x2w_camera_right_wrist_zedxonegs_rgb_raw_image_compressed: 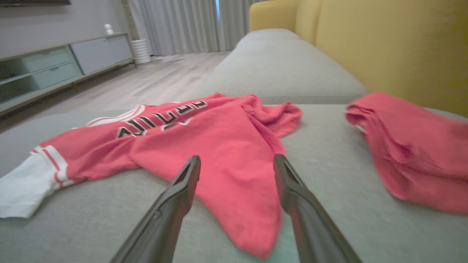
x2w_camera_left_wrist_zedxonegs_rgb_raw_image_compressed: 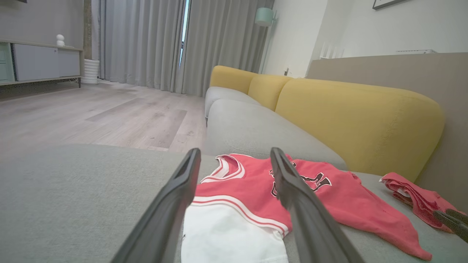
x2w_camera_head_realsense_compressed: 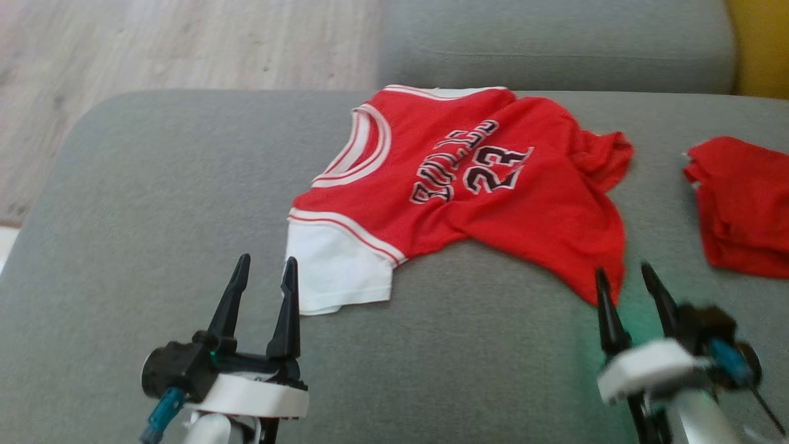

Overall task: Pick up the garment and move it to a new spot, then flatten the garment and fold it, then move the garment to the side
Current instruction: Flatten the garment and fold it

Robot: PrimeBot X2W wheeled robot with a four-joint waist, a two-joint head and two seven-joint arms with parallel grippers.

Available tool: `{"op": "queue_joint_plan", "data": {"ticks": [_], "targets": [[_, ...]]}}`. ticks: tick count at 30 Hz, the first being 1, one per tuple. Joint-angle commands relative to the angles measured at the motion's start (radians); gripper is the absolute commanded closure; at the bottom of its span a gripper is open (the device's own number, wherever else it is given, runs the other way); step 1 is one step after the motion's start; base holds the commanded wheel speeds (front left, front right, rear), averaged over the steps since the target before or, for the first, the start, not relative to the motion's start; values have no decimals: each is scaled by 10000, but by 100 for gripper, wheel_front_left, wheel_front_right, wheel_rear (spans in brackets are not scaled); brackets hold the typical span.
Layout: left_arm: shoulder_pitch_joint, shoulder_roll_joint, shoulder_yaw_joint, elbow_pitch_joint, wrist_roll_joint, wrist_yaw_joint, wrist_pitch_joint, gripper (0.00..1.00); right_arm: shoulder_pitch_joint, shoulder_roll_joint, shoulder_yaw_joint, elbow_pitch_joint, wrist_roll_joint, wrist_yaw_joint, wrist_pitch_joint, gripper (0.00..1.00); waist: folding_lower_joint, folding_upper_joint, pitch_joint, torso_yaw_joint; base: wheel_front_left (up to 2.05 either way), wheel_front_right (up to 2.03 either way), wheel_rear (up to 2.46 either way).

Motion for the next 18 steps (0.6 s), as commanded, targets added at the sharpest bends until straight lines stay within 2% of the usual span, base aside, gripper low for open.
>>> {"op": "queue_joint_plan", "data": {"ticks": [1, 8, 13, 18], "targets": [[-207, 29, 338, -273, 85, 45, -51, 0, 183, 139, -69, -742, -86, -9, -114, 0, 1, 0, -106, -270, 0, 0, 0], [-206, 29, 555, -107, 50, 25, -51, 0, 1369, 150, -288, -2033, 638, -9, -115, 0, 1, 0, 29, -700, 0, 0, 0], [-261, 29, 608, 110, 125, 22, -51, 0, 1308, 151, -202, -2301, 735, -9, -115, 0, 1, 0, 94, -869, 0, 0, 0], [-379, 29, 599, 958, 262, 287, -51, 0, 1279, 151, -210, -2453, 802, -9, -116, 0, 1, 0, 156, -971, 0, 0, 0]]}}
